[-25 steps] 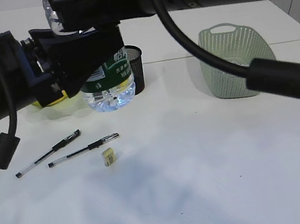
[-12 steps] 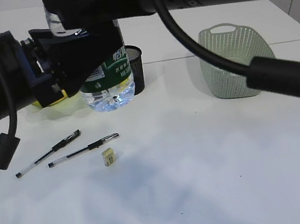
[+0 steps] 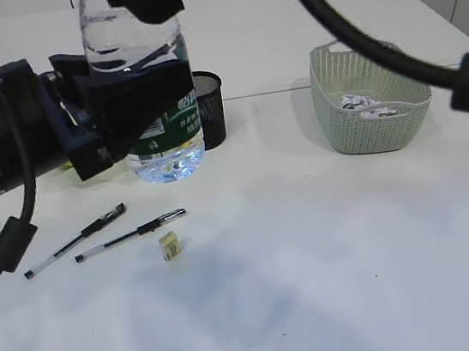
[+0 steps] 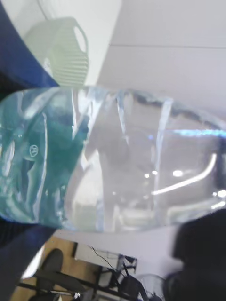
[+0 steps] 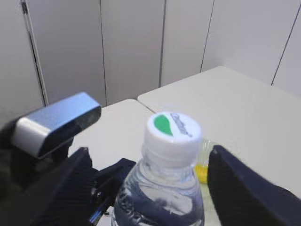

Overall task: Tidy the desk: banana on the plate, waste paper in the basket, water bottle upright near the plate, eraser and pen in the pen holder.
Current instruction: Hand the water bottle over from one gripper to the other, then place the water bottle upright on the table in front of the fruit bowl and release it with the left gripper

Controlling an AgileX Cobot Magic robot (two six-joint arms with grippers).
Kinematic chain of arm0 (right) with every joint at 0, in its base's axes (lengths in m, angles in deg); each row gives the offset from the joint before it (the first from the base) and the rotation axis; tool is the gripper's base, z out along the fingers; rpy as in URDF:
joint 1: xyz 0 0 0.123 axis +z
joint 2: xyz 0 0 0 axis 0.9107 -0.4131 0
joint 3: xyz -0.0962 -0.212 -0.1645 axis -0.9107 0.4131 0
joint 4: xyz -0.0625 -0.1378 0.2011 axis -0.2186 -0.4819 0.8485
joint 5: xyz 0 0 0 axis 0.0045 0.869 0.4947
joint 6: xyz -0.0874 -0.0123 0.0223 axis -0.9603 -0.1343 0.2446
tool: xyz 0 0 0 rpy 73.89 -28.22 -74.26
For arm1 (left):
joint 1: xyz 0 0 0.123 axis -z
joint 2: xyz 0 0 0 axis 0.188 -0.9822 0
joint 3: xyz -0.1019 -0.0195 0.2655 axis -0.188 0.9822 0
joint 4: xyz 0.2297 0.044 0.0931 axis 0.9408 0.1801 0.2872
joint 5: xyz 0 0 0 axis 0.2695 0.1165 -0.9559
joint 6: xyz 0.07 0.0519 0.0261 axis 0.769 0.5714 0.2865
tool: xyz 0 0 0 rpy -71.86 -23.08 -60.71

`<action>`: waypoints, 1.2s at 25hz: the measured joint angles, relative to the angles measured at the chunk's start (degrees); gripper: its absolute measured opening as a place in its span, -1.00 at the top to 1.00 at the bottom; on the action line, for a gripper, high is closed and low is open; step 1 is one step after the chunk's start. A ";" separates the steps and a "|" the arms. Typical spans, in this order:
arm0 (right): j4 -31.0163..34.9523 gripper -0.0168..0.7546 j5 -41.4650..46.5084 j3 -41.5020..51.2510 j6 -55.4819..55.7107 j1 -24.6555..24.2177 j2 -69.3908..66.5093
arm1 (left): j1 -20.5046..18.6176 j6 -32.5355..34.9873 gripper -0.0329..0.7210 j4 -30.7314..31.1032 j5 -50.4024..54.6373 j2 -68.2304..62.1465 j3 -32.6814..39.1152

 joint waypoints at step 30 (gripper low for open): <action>-4.51 -0.59 28.74 -0.14 10.60 -26.53 9.12 | -0.30 4.11 -0.08 -3.89 6.40 -0.23 0.10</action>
